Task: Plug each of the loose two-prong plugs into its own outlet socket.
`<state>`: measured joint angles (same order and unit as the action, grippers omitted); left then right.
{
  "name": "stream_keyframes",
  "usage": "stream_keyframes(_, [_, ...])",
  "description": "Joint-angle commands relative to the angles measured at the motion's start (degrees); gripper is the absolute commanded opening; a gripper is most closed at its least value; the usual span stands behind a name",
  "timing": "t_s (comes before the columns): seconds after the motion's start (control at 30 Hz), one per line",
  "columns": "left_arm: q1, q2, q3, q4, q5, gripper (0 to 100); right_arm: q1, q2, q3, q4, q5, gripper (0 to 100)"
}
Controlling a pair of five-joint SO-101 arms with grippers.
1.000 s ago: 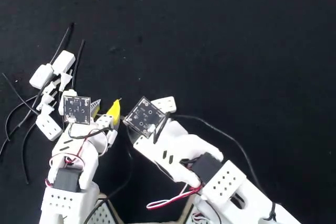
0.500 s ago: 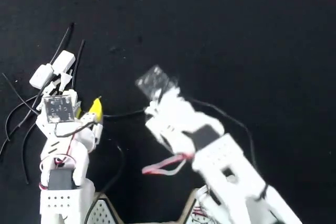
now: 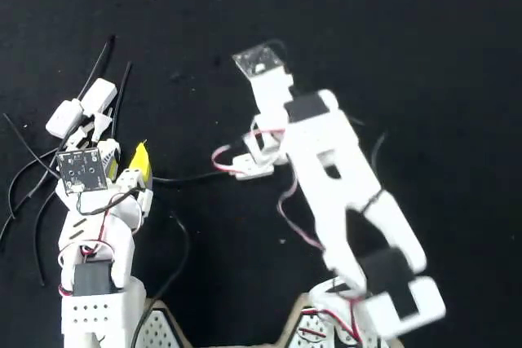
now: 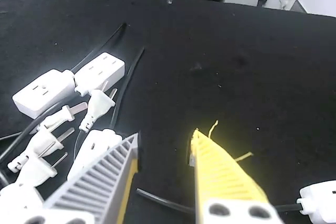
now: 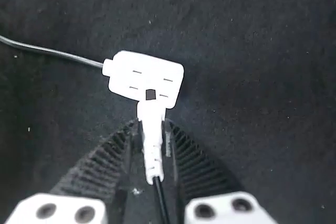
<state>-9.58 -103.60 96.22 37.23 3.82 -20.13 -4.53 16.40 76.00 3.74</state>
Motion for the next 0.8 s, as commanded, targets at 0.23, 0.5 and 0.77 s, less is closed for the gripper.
stream_keyframes(0.23, [5.67, -0.62, 1.10, 1.85, -0.18, 17, 2.37, 15.69, -20.00, 13.01, -3.96, 1.1])
stream_keyframes(0.5, [6.46, -0.62, 1.10, 2.20, -0.26, 17, 2.46, 21.05, -23.34, 13.01, -3.96, 1.1])
stream_keyframes(0.77, [6.46, -0.62, 1.10, 2.11, -0.26, 17, 2.46, 25.36, -28.79, 13.98, -6.07, 1.1])
